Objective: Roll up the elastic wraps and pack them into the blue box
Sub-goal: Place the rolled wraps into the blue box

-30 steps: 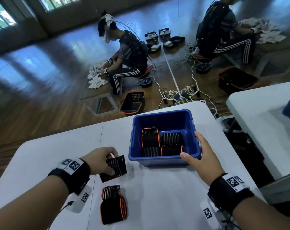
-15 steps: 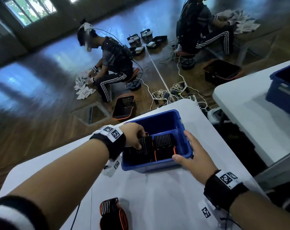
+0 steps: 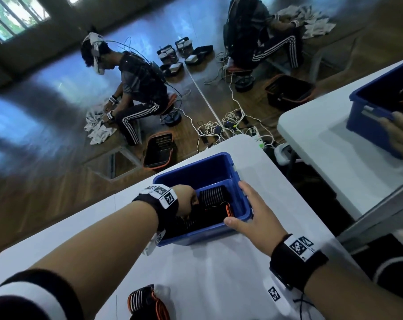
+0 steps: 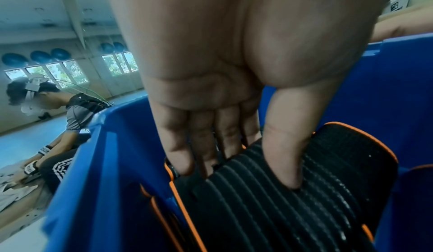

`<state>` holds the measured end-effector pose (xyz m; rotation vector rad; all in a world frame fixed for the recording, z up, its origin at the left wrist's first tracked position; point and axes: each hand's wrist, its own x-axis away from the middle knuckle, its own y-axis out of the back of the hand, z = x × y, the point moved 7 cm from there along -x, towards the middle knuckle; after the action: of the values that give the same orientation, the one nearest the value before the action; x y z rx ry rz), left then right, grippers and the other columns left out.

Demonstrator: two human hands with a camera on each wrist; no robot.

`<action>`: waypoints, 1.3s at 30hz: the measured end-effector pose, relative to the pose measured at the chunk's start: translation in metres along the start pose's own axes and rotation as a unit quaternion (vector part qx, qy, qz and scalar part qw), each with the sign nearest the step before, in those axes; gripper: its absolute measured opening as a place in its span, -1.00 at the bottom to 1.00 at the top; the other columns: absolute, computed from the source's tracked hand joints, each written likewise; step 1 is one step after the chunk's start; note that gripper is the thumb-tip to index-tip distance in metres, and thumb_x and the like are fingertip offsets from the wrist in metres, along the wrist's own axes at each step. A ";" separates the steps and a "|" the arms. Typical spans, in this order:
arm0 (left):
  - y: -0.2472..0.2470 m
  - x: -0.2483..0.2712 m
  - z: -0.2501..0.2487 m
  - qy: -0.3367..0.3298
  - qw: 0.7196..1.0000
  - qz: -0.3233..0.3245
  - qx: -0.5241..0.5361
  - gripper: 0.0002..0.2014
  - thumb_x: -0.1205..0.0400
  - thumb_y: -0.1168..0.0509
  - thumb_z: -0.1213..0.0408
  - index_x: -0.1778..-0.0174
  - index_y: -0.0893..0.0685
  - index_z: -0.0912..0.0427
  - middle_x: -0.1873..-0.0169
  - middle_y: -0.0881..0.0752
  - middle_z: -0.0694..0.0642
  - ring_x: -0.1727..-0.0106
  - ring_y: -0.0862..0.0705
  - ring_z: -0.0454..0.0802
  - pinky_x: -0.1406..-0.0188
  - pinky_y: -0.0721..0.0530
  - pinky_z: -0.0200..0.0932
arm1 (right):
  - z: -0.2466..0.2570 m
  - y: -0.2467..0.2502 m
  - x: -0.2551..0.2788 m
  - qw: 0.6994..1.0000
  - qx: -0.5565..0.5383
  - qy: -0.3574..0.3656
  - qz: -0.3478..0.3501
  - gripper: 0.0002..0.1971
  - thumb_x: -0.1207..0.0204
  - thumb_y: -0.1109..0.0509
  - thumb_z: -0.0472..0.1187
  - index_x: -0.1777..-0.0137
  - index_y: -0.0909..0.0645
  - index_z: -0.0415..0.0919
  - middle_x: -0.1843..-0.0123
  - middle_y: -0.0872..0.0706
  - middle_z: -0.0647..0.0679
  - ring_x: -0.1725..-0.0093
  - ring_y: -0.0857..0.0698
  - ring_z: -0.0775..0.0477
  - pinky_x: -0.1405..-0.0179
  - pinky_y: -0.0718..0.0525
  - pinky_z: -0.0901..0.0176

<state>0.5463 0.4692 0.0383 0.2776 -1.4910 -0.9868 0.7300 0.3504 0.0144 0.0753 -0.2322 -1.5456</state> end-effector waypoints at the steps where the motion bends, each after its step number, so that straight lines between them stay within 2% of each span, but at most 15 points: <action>1: 0.001 0.001 0.000 -0.002 1.000 -0.001 0.001 -0.72 -0.46 -0.49 0.38 -0.07 -0.78 0.09 0.01 -0.83 0.10 -0.03 -0.77 0.13 -0.05 -0.77 -0.01 | -0.001 0.000 0.000 1.000 0.002 -0.001 0.000 -0.10 -0.44 -0.61 -0.01 -0.67 -0.15 0.20 -0.51 -0.19 0.62 -0.33 -0.15 0.87 -0.16 -0.22 0.88; 4: 0.008 0.011 0.001 -0.011 0.999 -0.032 0.019 -0.68 -0.48 -0.48 0.34 -0.15 -0.77 0.05 -0.04 -0.81 0.05 -0.11 -0.76 0.10 -0.14 -0.75 -0.01 | -0.004 -0.001 -0.001 1.000 0.008 -0.002 0.001 -0.06 -0.44 -0.60 0.03 -0.71 -0.10 0.19 -0.61 -0.20 0.46 -0.37 -0.14 0.83 -0.20 -0.22 0.85; 7: 0.024 0.039 0.004 -0.038 0.988 -0.129 0.076 -0.62 -0.48 -0.52 0.22 -0.23 -0.72 -0.01 -0.07 -0.78 -0.03 -0.11 -0.72 -0.02 -0.16 -0.69 -0.12 | -0.003 -0.001 0.000 1.000 -0.001 0.001 0.006 -0.07 -0.44 -0.60 0.00 -0.71 -0.11 0.19 -0.59 -0.22 0.47 -0.36 -0.18 0.83 -0.18 -0.28 0.84; 8: 0.028 0.053 0.007 -0.050 0.980 -0.160 0.111 -0.64 -0.51 -0.50 0.20 -0.23 -0.71 -0.02 -0.04 -0.78 -0.06 -0.08 -0.72 -0.06 -0.15 -0.68 -0.14 | -0.002 -0.001 -0.001 1.000 -0.007 0.004 0.006 -0.07 -0.44 -0.60 -0.02 -0.71 -0.12 0.18 -0.59 -0.23 0.47 -0.38 -0.22 0.79 -0.24 -0.31 0.80; 9: 0.030 0.068 0.012 -0.057 0.969 -0.188 0.148 -0.68 -0.54 -0.48 0.19 -0.22 -0.70 -0.03 -0.01 -0.78 -0.09 -0.03 -0.72 -0.10 -0.14 -0.68 -0.16 | -0.002 -0.001 -0.001 1.000 -0.009 0.006 0.006 -0.07 -0.44 -0.61 -0.02 -0.71 -0.13 0.18 -0.60 -0.24 0.46 -0.44 -0.25 0.71 -0.36 -0.35 0.68; 11: 0.027 0.099 0.030 -0.053 0.945 -0.246 0.210 -0.77 -0.58 -0.45 0.19 -0.15 -0.70 -0.05 0.07 -0.78 -0.12 0.08 -0.72 -0.14 -0.04 -0.69 -0.17 | -0.002 -0.001 -0.002 1.000 -0.006 0.005 0.007 -0.06 -0.42 -0.61 0.02 -0.70 -0.13 0.19 -0.66 -0.26 0.38 -0.58 -0.29 0.42 -0.60 -0.37 0.26; 12: 0.022 0.115 0.041 -0.044 0.931 -0.275 0.235 -0.82 -0.59 -0.44 0.19 -0.09 -0.70 -0.07 0.12 -0.78 -0.13 0.14 -0.72 -0.16 0.03 -0.69 -0.19 | -0.003 -0.001 -0.002 1.000 -0.006 0.006 0.008 -0.06 -0.41 -0.62 0.04 -0.70 -0.13 0.19 -0.67 -0.27 0.34 -0.61 -0.31 0.33 -0.64 -0.36 0.12; 14: 0.000 0.140 0.063 -0.012 0.915 -0.305 0.265 -0.90 -0.60 -0.42 0.21 0.04 -0.70 -0.11 0.19 -0.77 -0.16 0.21 -0.70 -0.24 0.14 -0.64 -0.30 | -0.003 -0.002 -0.003 1.000 -0.010 0.008 0.009 -0.05 -0.40 -0.62 0.05 -0.70 -0.13 0.20 -0.67 -0.30 0.31 -0.61 -0.35 0.25 -0.64 -0.39 0.01; 16: -0.038 0.155 0.085 0.039 0.916 -0.279 0.287 -0.89 -0.61 -0.41 0.21 0.09 -0.67 -0.15 0.17 -0.77 -0.19 0.21 -0.69 -0.24 0.18 -0.58 -0.34 | -0.002 -0.002 -0.004 1.000 -0.006 0.014 0.006 -0.05 -0.39 -0.62 0.06 -0.69 -0.14 0.18 -0.67 -0.32 0.28 -0.60 -0.38 0.22 -0.62 -0.42 -0.01; 18: -0.085 0.162 0.100 0.079 0.922 -0.219 0.310 -0.80 -0.56 -0.46 0.18 0.02 -0.63 -0.21 0.04 -0.76 -0.19 0.14 -0.71 -0.19 0.12 -0.59 -0.31 | -0.001 -0.002 -0.004 1.000 0.004 0.020 0.006 -0.06 -0.40 -0.62 0.06 -0.69 -0.14 0.18 -0.67 -0.32 0.27 -0.59 -0.38 0.22 -0.61 -0.42 0.04; 21: -0.154 0.164 0.108 0.120 0.940 -0.102 0.304 -0.40 -0.39 -0.61 0.06 -0.31 -0.52 -0.30 -0.25 -0.58 -0.30 -0.19 -0.61 -0.22 -0.19 -0.57 -0.27 | -0.002 -0.001 -0.005 0.999 0.022 0.026 0.002 -0.06 -0.40 -0.62 0.05 -0.69 -0.14 0.18 -0.66 -0.33 0.24 -0.58 -0.39 0.20 -0.55 -0.41 0.16; 24: -0.203 0.164 0.102 0.130 0.950 -0.016 0.283 -0.11 -0.22 -0.66 0.00 -0.49 -0.46 -0.25 -0.34 -0.48 -0.32 -0.40 -0.49 -0.20 -0.41 -0.50 -0.17 | -0.004 -0.001 -0.006 0.999 0.026 0.030 0.000 -0.07 -0.41 -0.61 0.06 -0.69 -0.14 0.16 -0.68 -0.32 0.20 -0.61 -0.38 0.16 -0.59 -0.41 0.08; 28: -0.227 0.162 0.099 0.133 0.960 0.004 0.247 -0.22 -0.15 -0.62 -0.03 -0.36 -0.57 -0.24 -0.20 -0.65 -0.25 -0.27 -0.64 -0.14 -0.30 -0.63 -0.09 | -0.005 -0.001 -0.005 0.999 0.031 0.031 -0.003 -0.08 -0.42 -0.60 0.05 -0.70 -0.15 0.14 -0.67 -0.35 0.16 -0.59 -0.41 0.12 -0.58 -0.45 0.07; 34: -0.231 0.161 0.085 0.126 0.973 0.017 0.194 -0.48 -0.27 -0.50 -0.12 -0.12 -0.66 -0.02 -0.07 -0.64 -0.11 -0.06 -0.66 -0.07 -0.08 -0.70 -0.09 | -0.004 0.000 -0.006 0.998 0.047 0.035 -0.001 -0.09 -0.43 -0.58 0.10 -0.70 -0.14 0.14 -0.68 -0.33 0.15 -0.61 -0.38 0.09 -0.57 -0.44 0.07; 39: -0.237 0.165 0.079 0.144 0.956 -0.009 0.254 -0.76 -0.31 -0.47 0.08 0.15 -0.64 -0.03 0.20 -0.75 -0.08 0.11 -0.71 -0.08 0.21 -0.65 -0.26 | -0.004 0.000 -0.005 0.998 0.051 0.037 0.001 -0.09 -0.44 -0.57 0.10 -0.69 -0.13 0.17 -0.68 -0.32 0.17 -0.61 -0.38 0.08 -0.58 -0.45 -0.02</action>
<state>0.3519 0.2451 -0.0036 0.7719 -1.4499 -0.5312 0.7307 0.3547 0.0099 0.2116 -0.2515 -1.5256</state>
